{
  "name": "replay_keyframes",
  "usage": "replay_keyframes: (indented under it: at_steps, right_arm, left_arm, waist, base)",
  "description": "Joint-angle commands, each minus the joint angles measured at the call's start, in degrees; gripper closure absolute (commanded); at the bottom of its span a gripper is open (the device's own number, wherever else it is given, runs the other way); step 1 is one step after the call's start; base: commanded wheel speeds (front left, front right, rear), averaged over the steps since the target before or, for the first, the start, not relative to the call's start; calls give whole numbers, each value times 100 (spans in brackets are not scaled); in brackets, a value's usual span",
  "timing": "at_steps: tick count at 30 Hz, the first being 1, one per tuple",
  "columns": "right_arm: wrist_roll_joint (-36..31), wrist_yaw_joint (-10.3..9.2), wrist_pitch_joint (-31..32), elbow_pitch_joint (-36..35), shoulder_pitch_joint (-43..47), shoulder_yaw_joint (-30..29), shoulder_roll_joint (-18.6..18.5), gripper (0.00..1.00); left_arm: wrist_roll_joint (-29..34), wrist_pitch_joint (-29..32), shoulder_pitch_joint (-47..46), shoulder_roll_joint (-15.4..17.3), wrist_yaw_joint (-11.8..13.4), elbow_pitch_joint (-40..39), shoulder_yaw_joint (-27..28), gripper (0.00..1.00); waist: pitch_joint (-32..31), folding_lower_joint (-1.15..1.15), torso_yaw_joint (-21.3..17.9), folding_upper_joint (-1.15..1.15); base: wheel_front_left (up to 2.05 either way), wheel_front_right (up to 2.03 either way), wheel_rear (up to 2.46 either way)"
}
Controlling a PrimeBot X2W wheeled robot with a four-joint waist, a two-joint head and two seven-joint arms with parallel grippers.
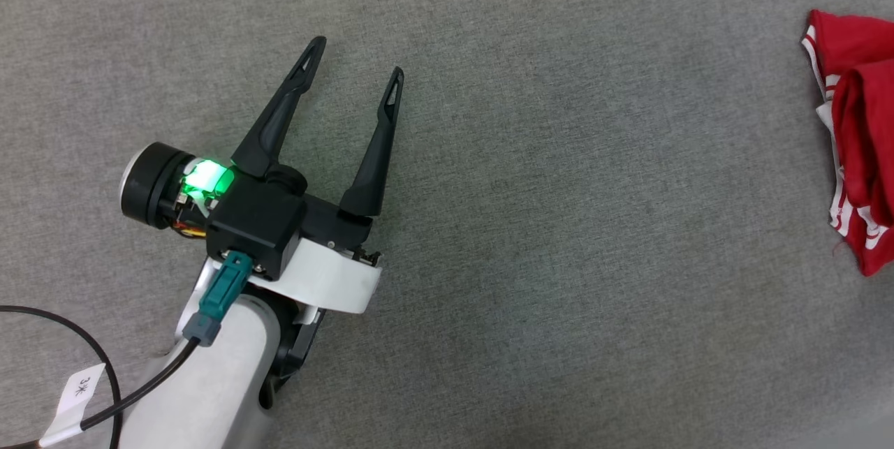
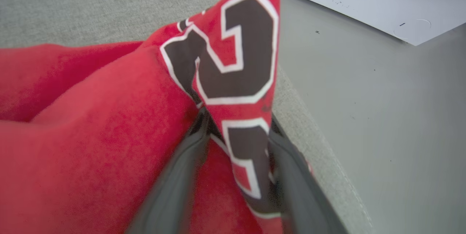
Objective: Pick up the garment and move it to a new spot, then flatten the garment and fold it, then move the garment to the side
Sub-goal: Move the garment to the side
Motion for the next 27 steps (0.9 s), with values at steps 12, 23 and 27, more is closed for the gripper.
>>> replay_keyframes:
  at_steps: [12, 23, 27]
  right_arm:
    - [-305, -3, -952, 456, 393, 52, -102, 0]
    - [82, -3, -1221, -655, 1737, 723, 353, 0]
    - [168, -2, -1125, -1450, 2392, 916, 636, 0]
  left_arm:
    - [-350, -342, 681, -43, 206, 467, 139, 0]
    - [-848, -629, 1528, -275, 360, 1051, 236, 0]
    - [-973, -698, 1725, -362, 396, 1238, 242, 0]
  waist:
    - [-1073, -1, -24, 0]
    - [-2315, -1, 229, 0]
    - [-2603, -1, 443, 0]
  base:
    - [0, 0, 0]
    - [0, 0, 0]
    - [0, 0, 0]
